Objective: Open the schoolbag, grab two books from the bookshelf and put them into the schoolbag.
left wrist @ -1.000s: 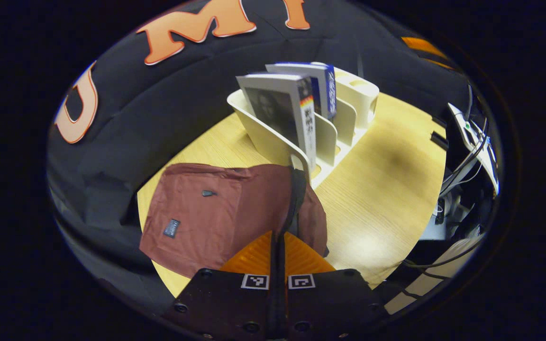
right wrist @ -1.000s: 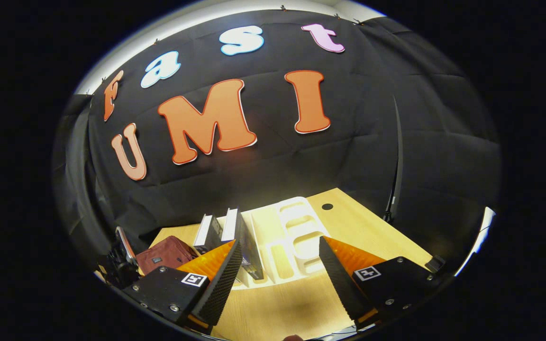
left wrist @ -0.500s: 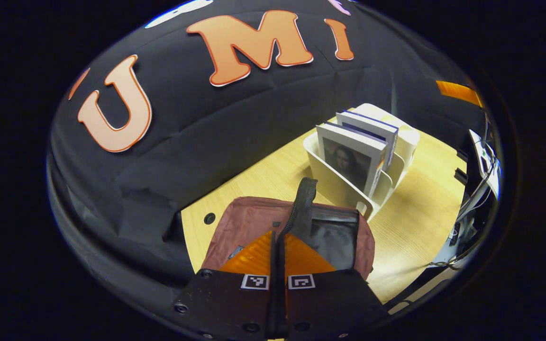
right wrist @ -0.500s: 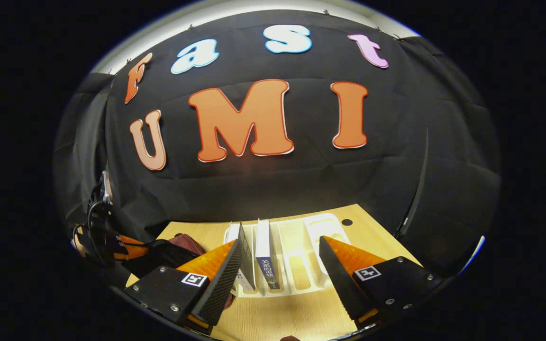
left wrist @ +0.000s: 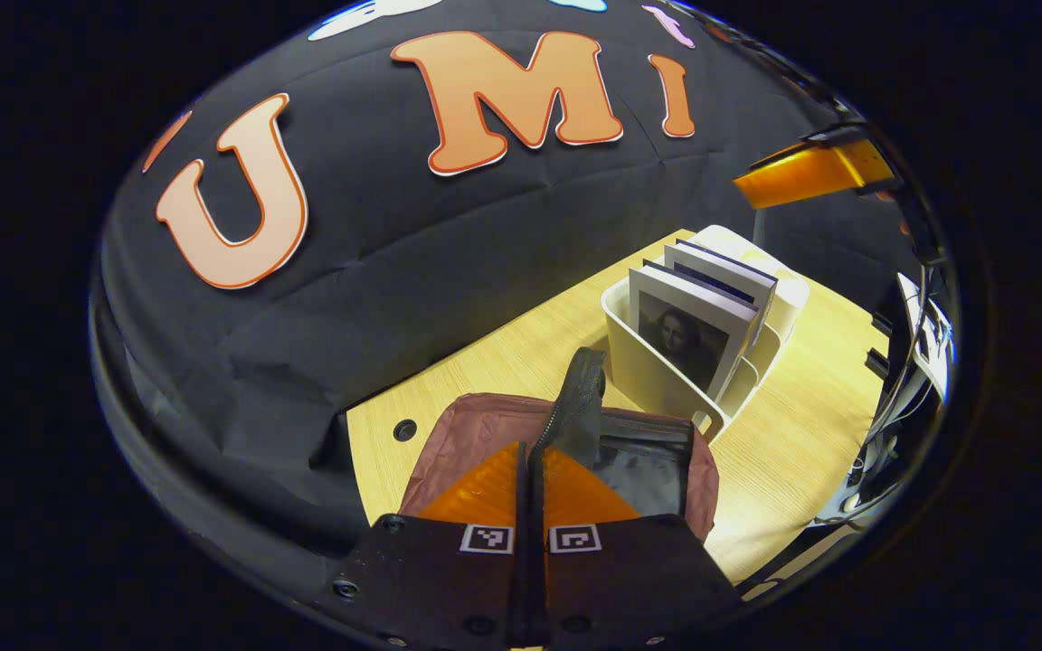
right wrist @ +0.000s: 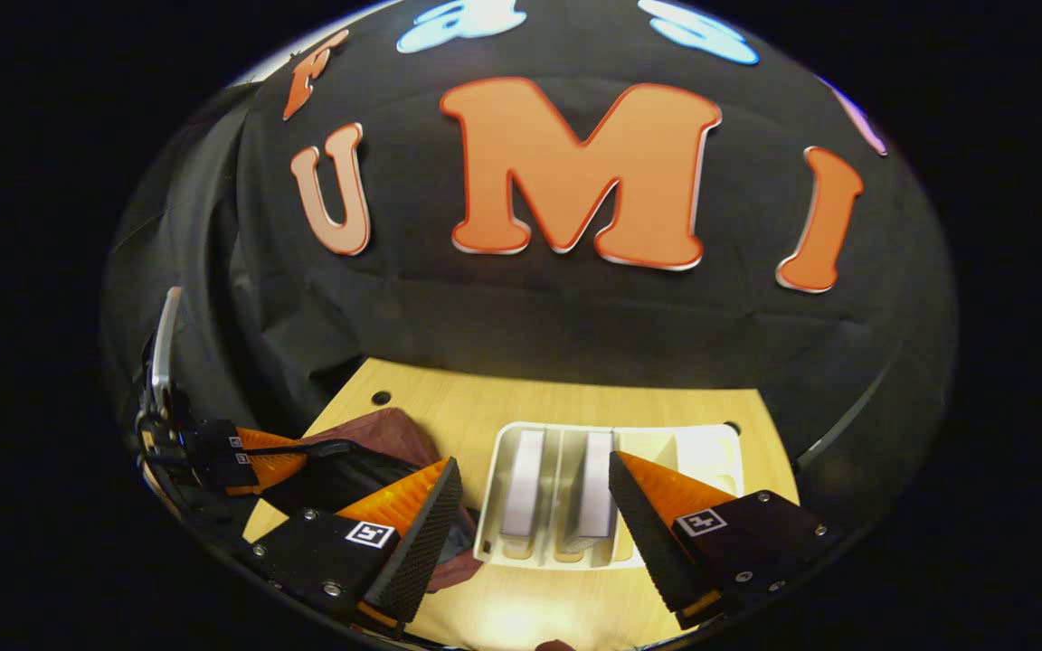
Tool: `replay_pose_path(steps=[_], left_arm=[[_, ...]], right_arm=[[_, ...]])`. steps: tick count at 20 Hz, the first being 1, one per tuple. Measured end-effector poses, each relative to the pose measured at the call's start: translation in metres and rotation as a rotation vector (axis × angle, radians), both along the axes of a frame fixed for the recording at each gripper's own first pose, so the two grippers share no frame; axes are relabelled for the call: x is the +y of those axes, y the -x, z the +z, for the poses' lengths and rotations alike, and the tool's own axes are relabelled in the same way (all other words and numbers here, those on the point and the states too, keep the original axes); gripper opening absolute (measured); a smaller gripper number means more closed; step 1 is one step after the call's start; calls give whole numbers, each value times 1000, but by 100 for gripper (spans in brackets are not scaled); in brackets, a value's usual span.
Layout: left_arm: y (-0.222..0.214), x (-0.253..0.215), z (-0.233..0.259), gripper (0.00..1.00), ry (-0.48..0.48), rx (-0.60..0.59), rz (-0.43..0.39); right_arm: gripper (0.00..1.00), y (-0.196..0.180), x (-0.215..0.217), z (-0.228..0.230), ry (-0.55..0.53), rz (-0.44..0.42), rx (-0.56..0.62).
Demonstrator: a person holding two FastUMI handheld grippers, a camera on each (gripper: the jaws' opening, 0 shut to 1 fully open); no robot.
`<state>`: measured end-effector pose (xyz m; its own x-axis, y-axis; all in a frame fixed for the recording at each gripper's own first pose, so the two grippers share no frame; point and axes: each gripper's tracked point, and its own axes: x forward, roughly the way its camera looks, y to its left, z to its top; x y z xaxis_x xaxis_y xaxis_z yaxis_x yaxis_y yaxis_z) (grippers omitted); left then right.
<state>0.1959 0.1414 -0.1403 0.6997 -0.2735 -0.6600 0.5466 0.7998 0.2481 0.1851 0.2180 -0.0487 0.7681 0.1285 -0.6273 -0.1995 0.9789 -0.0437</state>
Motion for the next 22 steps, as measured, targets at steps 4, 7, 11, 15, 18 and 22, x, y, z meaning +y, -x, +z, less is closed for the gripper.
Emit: replay_pose_path(steps=[4, 7, 11, 15, 18, 22], left_arm=[[3, 1, 0, 1, 32, 18, 9], [7, 1, -2, 0, 34, 28, -3], [4, 6, -7, 1, 35, 40, -1], [-2, 8, -7, 1, 30, 47, 0], [-5, 10, -8, 1, 23, 46, 1], [-5, 14, -10, 1, 27, 52, 9]], right_arm=[[97, -23, 11, -46, 9, -17, 260], [98, -38, 8, -74, 38, -80, 384], [98, -53, -2, -106, 108, -103, 439], [98, -59, 1, -130, 132, -114, 495], [98, -61, 1, -152, 132, -143, 534], [95, -64, -6, -169, 151, -170, 573]])
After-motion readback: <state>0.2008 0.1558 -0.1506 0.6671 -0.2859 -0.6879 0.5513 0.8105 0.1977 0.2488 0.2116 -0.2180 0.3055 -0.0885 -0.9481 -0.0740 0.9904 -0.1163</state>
